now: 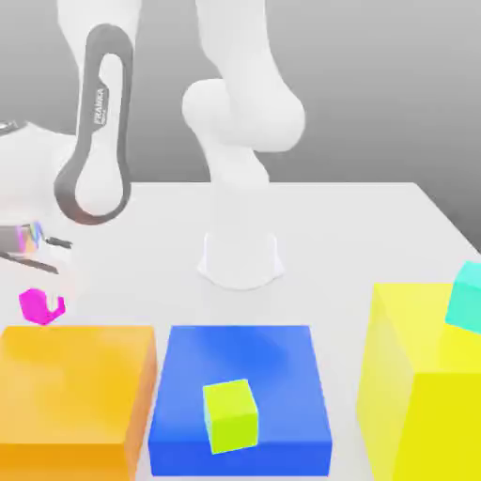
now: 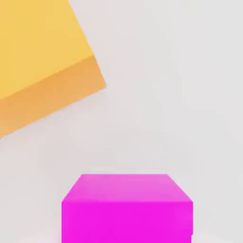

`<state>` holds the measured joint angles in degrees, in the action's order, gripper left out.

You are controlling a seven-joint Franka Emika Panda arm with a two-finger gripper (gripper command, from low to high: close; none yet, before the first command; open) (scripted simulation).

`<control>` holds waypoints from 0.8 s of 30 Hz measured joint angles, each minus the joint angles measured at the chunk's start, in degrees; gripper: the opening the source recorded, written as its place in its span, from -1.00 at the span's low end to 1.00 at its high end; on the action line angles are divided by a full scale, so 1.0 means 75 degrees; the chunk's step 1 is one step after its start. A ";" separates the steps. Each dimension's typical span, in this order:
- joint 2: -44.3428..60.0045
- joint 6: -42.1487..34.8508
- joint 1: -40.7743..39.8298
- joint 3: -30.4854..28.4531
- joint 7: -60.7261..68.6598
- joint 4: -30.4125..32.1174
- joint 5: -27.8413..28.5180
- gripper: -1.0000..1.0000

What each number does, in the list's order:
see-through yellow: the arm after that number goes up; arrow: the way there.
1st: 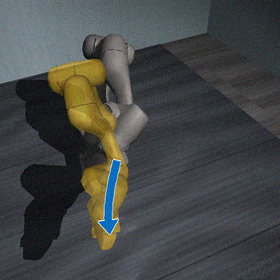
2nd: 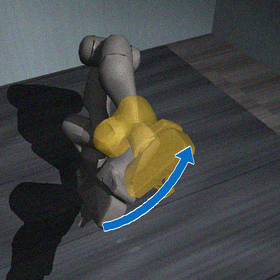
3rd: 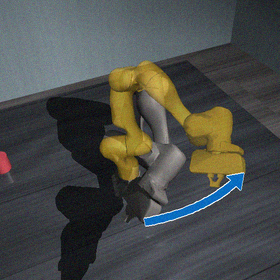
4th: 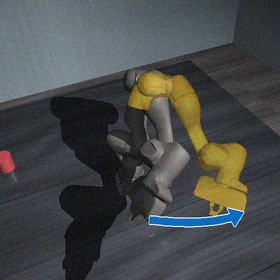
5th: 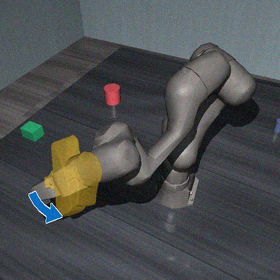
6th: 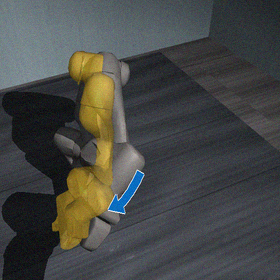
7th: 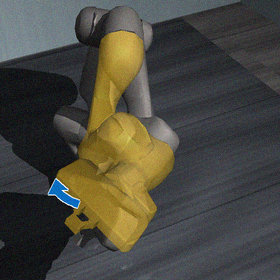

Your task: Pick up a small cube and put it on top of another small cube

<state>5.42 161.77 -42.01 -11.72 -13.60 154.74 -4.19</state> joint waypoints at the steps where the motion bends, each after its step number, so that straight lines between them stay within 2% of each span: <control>1: -0.0055 -0.0109 0.0097 0.0023 -0.0236 -0.0161 0.0056 -1.00; 6: -0.0299 -0.0892 0.1055 0.0323 -0.2411 -0.0858 0.0545 -1.00; 11: -0.0532 -0.1729 0.2002 0.0757 -0.4553 -0.1529 0.0722 -1.00; 24: -0.1103 -0.3840 0.4497 0.2166 -0.9519 -0.3241 0.0305 -1.00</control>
<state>-2.86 132.97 -8.28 4.53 -85.00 130.43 -1.90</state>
